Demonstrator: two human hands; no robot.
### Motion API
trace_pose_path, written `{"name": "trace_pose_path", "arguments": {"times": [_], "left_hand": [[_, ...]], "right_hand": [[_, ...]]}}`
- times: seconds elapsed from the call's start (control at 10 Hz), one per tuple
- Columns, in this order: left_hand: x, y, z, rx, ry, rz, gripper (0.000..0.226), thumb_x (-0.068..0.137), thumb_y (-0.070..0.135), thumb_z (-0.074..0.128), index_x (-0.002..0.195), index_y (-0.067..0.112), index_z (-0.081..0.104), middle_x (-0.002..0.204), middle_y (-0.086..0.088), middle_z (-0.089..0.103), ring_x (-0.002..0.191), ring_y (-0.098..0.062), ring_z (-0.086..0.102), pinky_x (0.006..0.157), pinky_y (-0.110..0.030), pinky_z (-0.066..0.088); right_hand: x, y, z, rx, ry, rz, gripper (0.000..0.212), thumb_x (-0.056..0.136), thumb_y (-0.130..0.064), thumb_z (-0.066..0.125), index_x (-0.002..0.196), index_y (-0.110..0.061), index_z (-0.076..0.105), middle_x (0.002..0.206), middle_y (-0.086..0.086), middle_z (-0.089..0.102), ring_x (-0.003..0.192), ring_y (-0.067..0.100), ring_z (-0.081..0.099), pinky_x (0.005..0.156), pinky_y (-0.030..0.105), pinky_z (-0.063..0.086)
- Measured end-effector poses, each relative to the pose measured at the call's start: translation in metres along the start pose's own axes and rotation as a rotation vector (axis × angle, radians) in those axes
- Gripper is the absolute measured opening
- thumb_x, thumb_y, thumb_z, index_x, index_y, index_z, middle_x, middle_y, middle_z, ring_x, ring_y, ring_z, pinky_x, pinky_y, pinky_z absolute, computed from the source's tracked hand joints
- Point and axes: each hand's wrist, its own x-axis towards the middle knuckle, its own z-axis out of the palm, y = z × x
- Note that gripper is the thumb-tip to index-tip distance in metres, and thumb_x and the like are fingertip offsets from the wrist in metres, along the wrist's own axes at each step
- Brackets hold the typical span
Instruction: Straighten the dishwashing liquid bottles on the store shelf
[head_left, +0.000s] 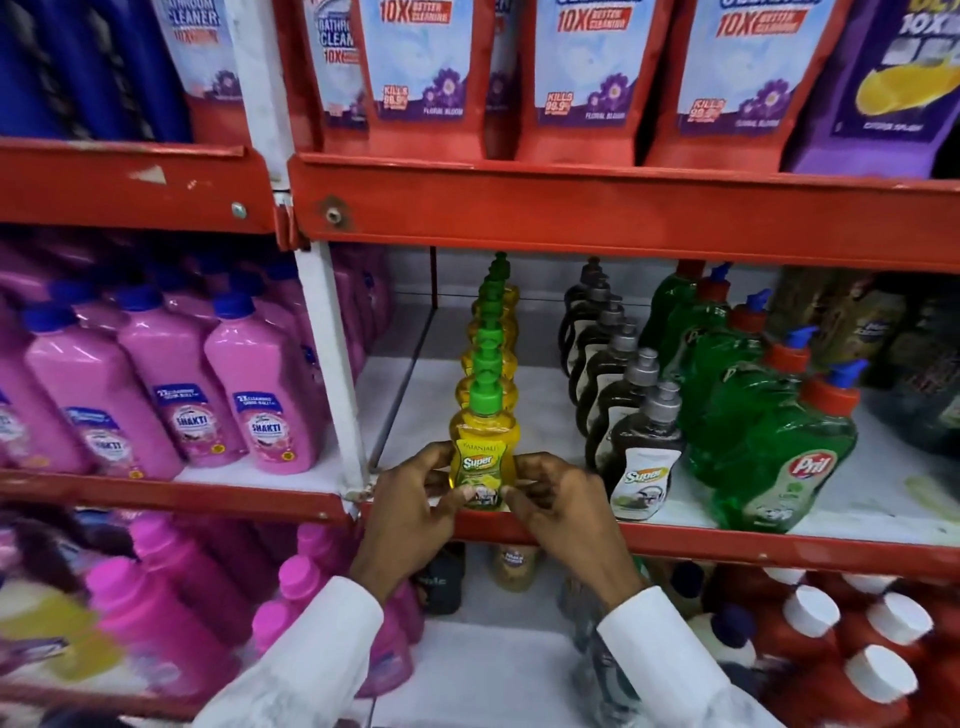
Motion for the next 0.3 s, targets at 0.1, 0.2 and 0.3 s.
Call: {"name": "trace_pose_path", "arguments": {"times": [0.1,0.2,0.3], "left_hand": [[0.0,-0.005,-0.001,-0.006,-0.002,0.004,0.041,0.077,0.027,0.071,0.117,0.024,0.062,0.107,0.006,0.076,0.09,-0.005,0.072,0.084,-0.041,0.06],[-0.002,-0.002,-0.003,-0.011,0.002,0.016,0.046,0.077,0.032,0.073,0.121,0.024,0.062,0.11,0.006,0.075,0.095,-0.004,0.071,0.088,-0.04,0.059],[-0.009,0.006,-0.008,0.079,0.132,0.064,0.06,0.076,0.039,0.076,0.13,0.022,0.058,0.121,0.003,0.07,0.106,-0.006,0.066,0.095,-0.032,0.054]], "right_hand": [[0.0,-0.003,0.002,0.046,-0.016,0.019,0.026,0.082,-0.024,0.076,0.108,-0.023,0.074,0.094,-0.007,0.08,0.081,-0.002,0.073,0.08,0.028,0.063],[-0.004,-0.009,-0.002,0.093,-0.002,0.036,0.025,0.084,-0.018,0.076,0.109,-0.02,0.074,0.098,-0.005,0.08,0.081,-0.002,0.074,0.08,0.027,0.062],[-0.022,-0.012,-0.017,0.157,0.262,0.026,0.024,0.083,-0.013,0.077,0.103,-0.025,0.073,0.096,-0.01,0.078,0.078,-0.001,0.073,0.075,0.024,0.061]]}}
